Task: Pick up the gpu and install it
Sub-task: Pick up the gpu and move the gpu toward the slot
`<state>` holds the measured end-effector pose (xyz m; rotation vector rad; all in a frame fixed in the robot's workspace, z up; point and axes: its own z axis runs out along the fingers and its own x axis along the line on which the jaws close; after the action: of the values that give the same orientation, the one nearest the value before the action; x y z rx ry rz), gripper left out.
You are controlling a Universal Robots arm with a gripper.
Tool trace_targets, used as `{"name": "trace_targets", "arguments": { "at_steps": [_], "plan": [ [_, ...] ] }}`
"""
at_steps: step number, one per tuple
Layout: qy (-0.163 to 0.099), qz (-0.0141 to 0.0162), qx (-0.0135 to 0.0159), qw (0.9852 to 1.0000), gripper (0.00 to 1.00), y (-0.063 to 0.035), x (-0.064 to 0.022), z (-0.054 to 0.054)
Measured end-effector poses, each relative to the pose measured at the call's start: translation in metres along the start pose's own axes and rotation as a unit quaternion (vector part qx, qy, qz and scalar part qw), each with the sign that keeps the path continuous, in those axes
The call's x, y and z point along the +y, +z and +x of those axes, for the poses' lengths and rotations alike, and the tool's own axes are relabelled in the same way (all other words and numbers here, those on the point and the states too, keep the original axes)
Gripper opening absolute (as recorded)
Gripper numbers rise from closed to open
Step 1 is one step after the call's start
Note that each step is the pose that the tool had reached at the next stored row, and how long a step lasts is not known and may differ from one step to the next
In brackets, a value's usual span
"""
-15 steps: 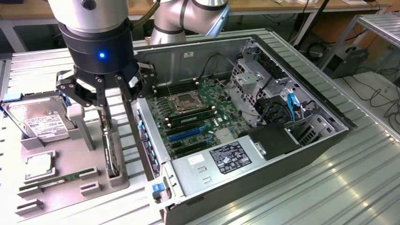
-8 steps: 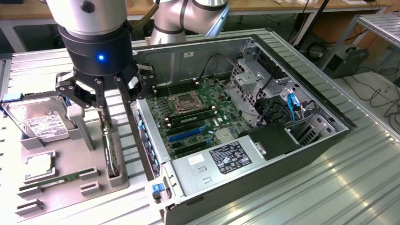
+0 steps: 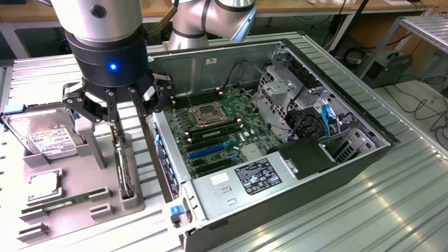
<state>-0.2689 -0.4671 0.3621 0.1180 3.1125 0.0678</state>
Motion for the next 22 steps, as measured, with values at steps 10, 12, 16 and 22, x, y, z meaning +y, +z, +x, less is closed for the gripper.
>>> {"name": "trace_targets", "arguments": {
  "at_steps": [10, 12, 16, 22],
  "plan": [
    [0.000, -0.0001, 0.0000, 1.0000, 0.42, 0.0031, 0.0006, 0.0012],
    [0.000, -0.0001, -0.0001, 1.0000, 0.42, 0.0037, 0.0010, 0.0013],
    [0.000, 0.0000, 0.0000, 1.0000, 0.42, 0.0052, 0.0020, 0.0020],
    [0.000, 0.0000, 0.0000, 1.0000, 0.42, 0.0079, 0.0018, 0.0040]
  ]
}}
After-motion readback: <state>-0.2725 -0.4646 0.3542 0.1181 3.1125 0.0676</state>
